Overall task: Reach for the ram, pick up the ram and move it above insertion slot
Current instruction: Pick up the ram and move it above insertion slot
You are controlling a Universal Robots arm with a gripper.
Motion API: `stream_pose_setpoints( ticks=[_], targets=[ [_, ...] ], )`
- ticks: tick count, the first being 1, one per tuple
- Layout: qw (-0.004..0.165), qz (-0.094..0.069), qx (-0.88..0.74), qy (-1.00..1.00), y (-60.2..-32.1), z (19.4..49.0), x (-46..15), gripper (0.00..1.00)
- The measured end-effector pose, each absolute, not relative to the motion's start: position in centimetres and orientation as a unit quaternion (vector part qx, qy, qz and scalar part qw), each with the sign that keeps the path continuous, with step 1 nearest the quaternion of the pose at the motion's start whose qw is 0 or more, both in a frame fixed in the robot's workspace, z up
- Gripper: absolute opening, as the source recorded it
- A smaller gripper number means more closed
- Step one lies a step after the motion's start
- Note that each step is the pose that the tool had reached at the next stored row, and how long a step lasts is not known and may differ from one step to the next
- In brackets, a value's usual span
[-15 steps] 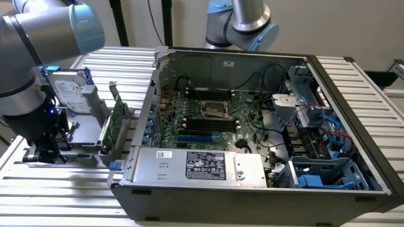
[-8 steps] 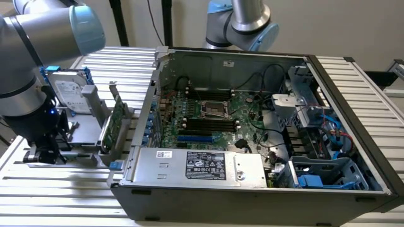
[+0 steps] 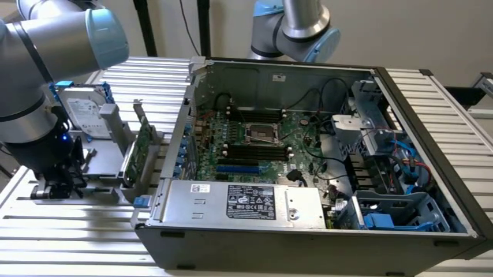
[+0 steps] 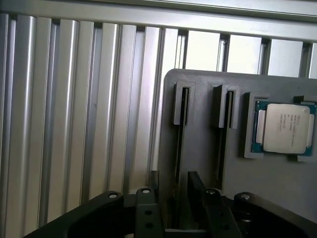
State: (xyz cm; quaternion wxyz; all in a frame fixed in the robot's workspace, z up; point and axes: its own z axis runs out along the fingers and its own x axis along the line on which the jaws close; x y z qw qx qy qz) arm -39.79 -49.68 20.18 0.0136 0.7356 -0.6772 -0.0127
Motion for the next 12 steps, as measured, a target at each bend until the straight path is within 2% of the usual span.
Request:
stream_pose_setpoints(
  ticks=[1,4,6,12],
  targets=[
    [0.014,-0.013,0.736,-0.677,-49.68,20.18,-39.79,0.34],
    [0.013,-0.013,0.736,-0.677,-49.68,20.17,-39.79,0.16],
    [0.014,-0.013,0.736,-0.677,-49.68,20.17,-39.79,0.12],
    [0.014,-0.013,0.735,-0.677,-49.68,20.17,-39.79,0.12]
  ],
)
